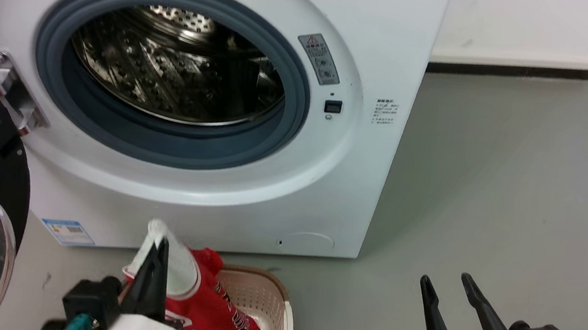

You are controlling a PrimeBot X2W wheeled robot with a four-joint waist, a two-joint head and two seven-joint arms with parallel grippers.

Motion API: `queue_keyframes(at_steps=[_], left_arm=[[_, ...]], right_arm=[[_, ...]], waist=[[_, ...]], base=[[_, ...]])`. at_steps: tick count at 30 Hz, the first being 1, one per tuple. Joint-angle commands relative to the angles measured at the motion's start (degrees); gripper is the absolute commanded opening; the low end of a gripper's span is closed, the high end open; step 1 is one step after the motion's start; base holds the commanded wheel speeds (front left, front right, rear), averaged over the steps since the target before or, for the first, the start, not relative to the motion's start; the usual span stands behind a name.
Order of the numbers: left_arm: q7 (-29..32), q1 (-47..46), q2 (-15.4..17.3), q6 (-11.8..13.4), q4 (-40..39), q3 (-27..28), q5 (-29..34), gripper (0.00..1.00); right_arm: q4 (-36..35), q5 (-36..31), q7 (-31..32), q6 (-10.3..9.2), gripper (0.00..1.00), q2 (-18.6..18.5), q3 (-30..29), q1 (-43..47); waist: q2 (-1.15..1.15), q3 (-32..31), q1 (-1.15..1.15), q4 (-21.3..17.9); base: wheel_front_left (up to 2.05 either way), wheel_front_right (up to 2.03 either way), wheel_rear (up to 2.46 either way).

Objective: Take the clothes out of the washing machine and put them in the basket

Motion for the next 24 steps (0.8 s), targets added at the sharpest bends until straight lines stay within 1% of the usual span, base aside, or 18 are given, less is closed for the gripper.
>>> queue_keyframes(at_steps=[1, 8, 13, 16, 24], left_arm=[[-1.01, 0.31, -0.33, 0.32, 2.58, 0.09, -0.63, 0.0], [-6.38, -4.01, -0.82, 0.33, 21.76, 0.62, -2.7, 0.0], [-8.91, -11.42, -1.1, -0.17, 36.44, 1.9, -3.86, 0.0], [-9.42, -16.47, -1.16, -0.07, 43.61, 2.86, -3.74, 0.0], [-9.49, -24.21, -0.7, 0.7, 54.27, 8.55, -3.35, 0.0]], right_arm=[[0.11, 0.47, -0.32, -0.02, 1.0, -0.03, 0.33, -1.26], [0.83, 0.02, -0.85, -0.02, 1.0, -0.02, 0.57, -4.58], [0.91, -0.96, -0.85, -0.02, 1.0, -0.02, 1.27, -7.55], [0.69, -1.51, -0.82, -0.02, 1.0, -0.02, 1.67, -9.58], [1.38, -1.36, -1.71, -0.02, 1.0, 0.0, 2.89, -13.43]], waist=[[0.0, 2.02, 0.0, -0.25], [0.0, 8.32, 0.0, -1.12], [0.0, 14.32, 0.0, -2.2], [0.0, 18.42, 0.0, -3.31], [0.0, 27.6, 0.0, -6.69]], base=[[0.0, 0.0, 0.0], [0.0, 0.0, 0.0], [0.0, 0.0, 0.0], [0.0, 0.0, 0.0], [0.0, 0.0, 0.0]])
